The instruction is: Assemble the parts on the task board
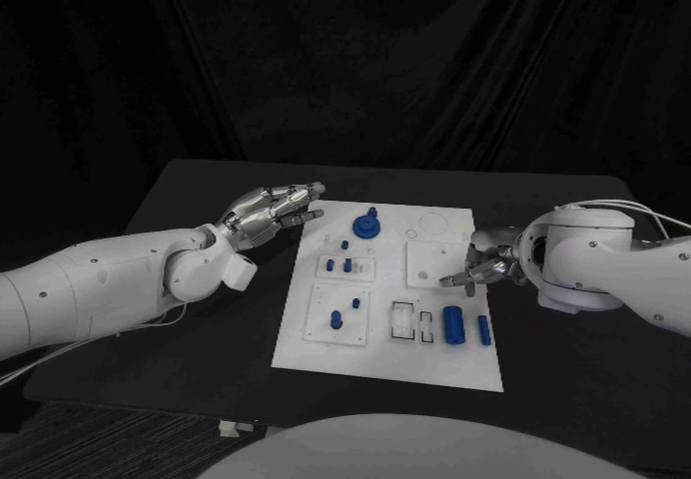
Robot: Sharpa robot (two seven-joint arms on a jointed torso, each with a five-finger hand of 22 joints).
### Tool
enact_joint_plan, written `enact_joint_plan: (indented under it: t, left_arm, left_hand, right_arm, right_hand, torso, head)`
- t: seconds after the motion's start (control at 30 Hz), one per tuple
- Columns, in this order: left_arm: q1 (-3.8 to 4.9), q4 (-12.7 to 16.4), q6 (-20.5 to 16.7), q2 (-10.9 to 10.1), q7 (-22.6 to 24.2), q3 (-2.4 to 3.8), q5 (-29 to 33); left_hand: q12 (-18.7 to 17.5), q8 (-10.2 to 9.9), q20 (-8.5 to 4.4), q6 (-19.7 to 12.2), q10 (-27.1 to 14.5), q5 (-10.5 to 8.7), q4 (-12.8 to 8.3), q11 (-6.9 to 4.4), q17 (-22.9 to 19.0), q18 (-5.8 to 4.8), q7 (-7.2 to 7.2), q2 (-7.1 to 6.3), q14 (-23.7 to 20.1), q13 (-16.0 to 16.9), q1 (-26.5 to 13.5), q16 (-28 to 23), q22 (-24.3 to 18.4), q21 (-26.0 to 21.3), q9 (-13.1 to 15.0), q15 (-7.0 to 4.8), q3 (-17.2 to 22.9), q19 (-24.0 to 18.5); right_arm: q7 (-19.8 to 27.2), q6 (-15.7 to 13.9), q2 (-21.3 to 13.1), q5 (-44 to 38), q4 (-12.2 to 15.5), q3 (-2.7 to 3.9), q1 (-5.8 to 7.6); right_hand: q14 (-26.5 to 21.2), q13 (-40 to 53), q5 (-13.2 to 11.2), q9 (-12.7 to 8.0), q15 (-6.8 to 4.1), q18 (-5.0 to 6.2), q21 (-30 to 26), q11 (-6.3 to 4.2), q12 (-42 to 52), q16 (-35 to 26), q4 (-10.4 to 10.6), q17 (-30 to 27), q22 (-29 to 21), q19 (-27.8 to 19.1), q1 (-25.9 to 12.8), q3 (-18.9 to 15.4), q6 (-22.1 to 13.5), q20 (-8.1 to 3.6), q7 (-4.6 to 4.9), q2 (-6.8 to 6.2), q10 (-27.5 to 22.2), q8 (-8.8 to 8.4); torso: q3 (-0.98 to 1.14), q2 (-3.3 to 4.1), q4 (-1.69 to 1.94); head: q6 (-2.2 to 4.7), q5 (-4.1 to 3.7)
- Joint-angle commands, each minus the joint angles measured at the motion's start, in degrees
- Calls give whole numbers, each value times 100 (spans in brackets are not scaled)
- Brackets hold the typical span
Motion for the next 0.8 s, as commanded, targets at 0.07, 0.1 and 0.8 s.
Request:
enact_joint_plan:
  t: [0.07, 0.1, 0.8]
  left_arm:
    - [-9, 16, 64, -6, 80, 5, 36]
    - [-9, 17, 62, -8, 80, 5, 36]
    - [-10, 19, 60, -30, 73, 5, 36]
  left_hand:
    - [29, 34, -1, 40, 11, 39, 5, 14, 6, -47, 23, 12, 23, 9, 57, 36, -4, 11, 8, -22, 23, 1]
    - [34, 35, -1, 46, 18, 40, 4, 15, 7, -47, 23, 11, 24, 10, 59, 38, -1, 12, 9, -21, 25, 3]
    - [40, 36, 1, 40, 18, 41, 3, 17, 8, -45, 22, 7, 29, 10, 64, 43, 11, 14, 8, -12, 26, 10]
  right_arm:
    - [-174, 312, 5, 10, -8, 2, -79]
    - [-175, 315, 5, 10, -9, 2, -90]
    - [-186, 326, 45, 10, 7, 2, -258]
  right_hand:
    - [614, 1506, -62, 68, -37, -70, 20, -32, 14, 14, 16, 1507, 1076, 76, 21, -54, -166, -32, 25, 24, 587, -3]
    - [614, 1506, -70, 80, -33, -69, 17, -22, 14, 14, 17, 1507, 1074, 72, 21, -60, -213, -28, 37, 27, 587, -22]
    - [614, 1506, -543, 248, 31, -12, -249, 15, 14, 14, 75, 1507, 993, -42, -263, -245, -366, 28, 82, 69, 587, -116]
  torso:
    - [1, -3, -1]
    - [1, -2, -1]
    - [1, 0, 0]
  head:
    - [0, 24]
    - [0, 26]
    - [0, 39]
